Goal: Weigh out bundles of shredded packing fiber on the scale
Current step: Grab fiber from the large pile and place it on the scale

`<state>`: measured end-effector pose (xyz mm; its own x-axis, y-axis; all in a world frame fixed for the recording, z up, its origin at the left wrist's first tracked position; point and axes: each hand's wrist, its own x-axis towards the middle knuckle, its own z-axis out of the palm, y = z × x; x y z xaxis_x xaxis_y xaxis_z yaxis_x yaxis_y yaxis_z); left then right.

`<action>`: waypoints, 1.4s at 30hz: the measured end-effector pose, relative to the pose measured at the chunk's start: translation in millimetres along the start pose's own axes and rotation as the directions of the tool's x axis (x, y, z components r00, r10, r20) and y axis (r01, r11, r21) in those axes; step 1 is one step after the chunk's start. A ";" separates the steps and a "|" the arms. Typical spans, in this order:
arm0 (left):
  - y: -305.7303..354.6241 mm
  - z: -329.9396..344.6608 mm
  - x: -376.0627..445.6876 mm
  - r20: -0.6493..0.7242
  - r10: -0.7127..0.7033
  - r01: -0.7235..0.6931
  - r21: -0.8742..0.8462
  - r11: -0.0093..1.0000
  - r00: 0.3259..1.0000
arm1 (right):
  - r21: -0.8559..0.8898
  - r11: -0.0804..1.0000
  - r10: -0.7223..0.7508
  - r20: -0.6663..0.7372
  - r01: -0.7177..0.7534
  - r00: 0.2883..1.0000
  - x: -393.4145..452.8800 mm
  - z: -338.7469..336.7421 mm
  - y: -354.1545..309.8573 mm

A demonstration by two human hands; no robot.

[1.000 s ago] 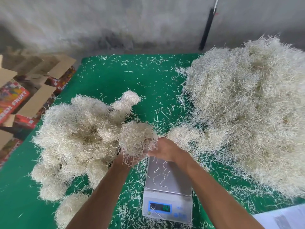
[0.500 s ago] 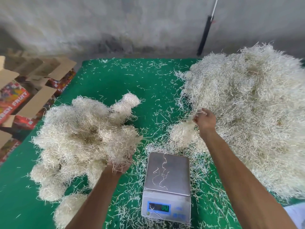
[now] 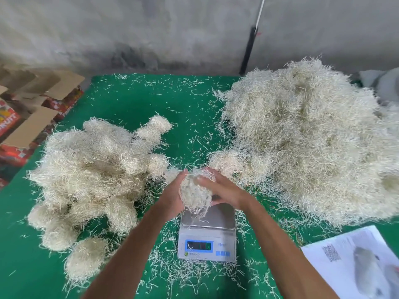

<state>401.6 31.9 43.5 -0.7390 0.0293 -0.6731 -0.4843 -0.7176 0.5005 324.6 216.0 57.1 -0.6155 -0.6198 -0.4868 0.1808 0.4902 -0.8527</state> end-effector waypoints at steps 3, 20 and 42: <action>-5.3 -7.1 8.8 -0.093 0.045 -0.048 -0.021 0.999 0.995 | -0.044 0.999 -0.004 -0.123 -0.002 0.992 0.7 12.0 7.9; -42.7 -71.4 -12.9 -0.323 0.117 -0.023 0.280 0.960 0.939 | -0.465 0.885 -0.224 -0.426 0.000 0.877 -26.7 11.4 30.7; -28.6 -68.5 -13.3 -0.237 0.102 -0.016 0.342 0.940 0.966 | -0.448 0.894 -0.217 -0.465 -0.016 0.858 -37.3 16.5 38.0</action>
<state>457.3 4.4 0.9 -0.6528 -0.2097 -0.7280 -0.6037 -0.4366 0.6671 367.1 247.7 39.7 -0.9240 -0.3540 -0.1444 -0.1723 0.7228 -0.6693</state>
